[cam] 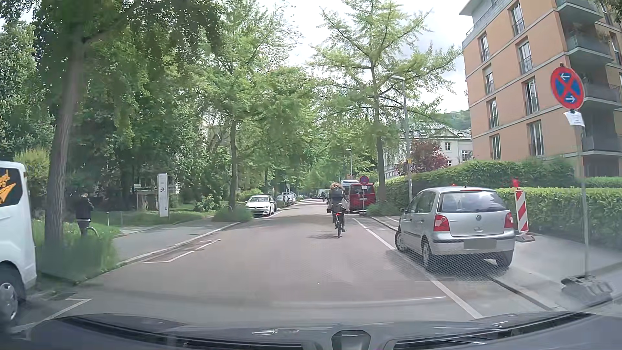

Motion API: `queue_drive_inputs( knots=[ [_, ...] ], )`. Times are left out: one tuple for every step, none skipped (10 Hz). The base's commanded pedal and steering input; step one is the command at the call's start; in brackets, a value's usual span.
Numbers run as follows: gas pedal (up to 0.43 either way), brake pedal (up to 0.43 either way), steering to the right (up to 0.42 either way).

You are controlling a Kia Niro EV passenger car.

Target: Follow the waypoints while adhering to traffic rules and regulations

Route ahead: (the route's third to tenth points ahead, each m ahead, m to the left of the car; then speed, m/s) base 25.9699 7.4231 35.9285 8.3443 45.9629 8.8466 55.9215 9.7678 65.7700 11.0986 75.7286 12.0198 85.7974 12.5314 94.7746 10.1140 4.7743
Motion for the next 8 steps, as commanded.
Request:
queue_drive_inputs(
  knots=[
    [0.047, 0.000, 0.002],
    [0.047, 0.000, 0.002],
    [0.039, 0.000, 0.002],
    [0.039, 0.000, 0.002],
    [0.039, 0.000, 0.002],
    [0.028, 0.000, 0.001],
    [0.028, 0.000, 0.000],
    [0.028, 0.000, -0.001]
  ],
)
